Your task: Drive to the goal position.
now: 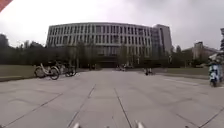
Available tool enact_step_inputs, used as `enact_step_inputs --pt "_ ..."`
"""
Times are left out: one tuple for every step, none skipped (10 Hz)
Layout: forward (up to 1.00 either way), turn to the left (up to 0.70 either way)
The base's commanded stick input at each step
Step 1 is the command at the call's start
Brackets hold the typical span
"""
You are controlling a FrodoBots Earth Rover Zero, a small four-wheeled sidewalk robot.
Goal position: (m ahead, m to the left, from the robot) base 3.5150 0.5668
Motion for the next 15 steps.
enact_step_inputs --pt "0.50 0.00" --pt "0.50 0.00" --pt "0.26 0.00" --pt "0.00 0.00" --pt "0.00 0.00" --pt "0.00 0.00" --pt "0.00 0.00" --pt "0.00 0.00" --pt "0.00 0.00" --pt "0.00 0.00" --pt "0.00 0.00" --pt "0.00 0.00" --pt "0.05 0.00" --pt "0.11 0.00" --pt "0.30 0.00"
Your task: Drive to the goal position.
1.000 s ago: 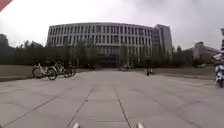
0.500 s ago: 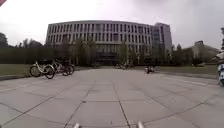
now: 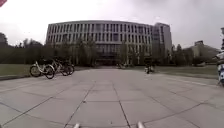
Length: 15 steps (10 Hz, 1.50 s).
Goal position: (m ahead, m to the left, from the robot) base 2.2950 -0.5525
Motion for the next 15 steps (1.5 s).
enact_step_inputs --pt "0.50 0.00" --pt "0.50 0.00" --pt "0.50 0.00" --pt "0.50 0.00" --pt "0.50 0.00" --pt "0.50 0.00" --pt "0.50 0.00" --pt "0.50 0.00" --pt "0.50 0.00" --pt "0.50 0.00" --pt "0.50 0.00" --pt "0.50 0.00" --pt "0.50 0.00" --pt "0.50 0.00" --pt "0.50 0.00"
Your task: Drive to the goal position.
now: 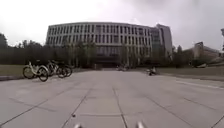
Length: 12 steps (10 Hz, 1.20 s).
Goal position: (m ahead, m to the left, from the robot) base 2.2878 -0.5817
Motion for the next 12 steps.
enact_step_inputs --pt "0.50 0.00" --pt "0.50 0.00" --pt "0.50 0.00" --pt "0.50 0.00" --pt "0.50 0.00" --pt "0.50 0.00" --pt "0.50 0.00" --pt "0.50 0.00" --pt "0.50 0.00" --pt "0.50 0.00" --pt "0.50 0.00" --pt "0.50 0.00"
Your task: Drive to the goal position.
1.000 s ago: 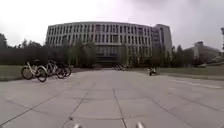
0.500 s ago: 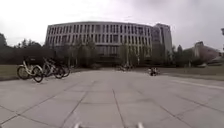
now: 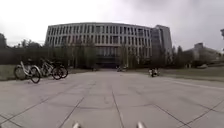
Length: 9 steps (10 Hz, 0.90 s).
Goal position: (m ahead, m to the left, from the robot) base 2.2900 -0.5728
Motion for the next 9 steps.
enact_step_inputs --pt "0.50 0.05" --pt "0.50 0.15" --pt "0.50 0.21" --pt "0.50 0.19" --pt "0.50 0.08" --pt "0.50 0.00" --pt "0.50 0.00" --pt "0.50 0.00" --pt "0.50 0.00"
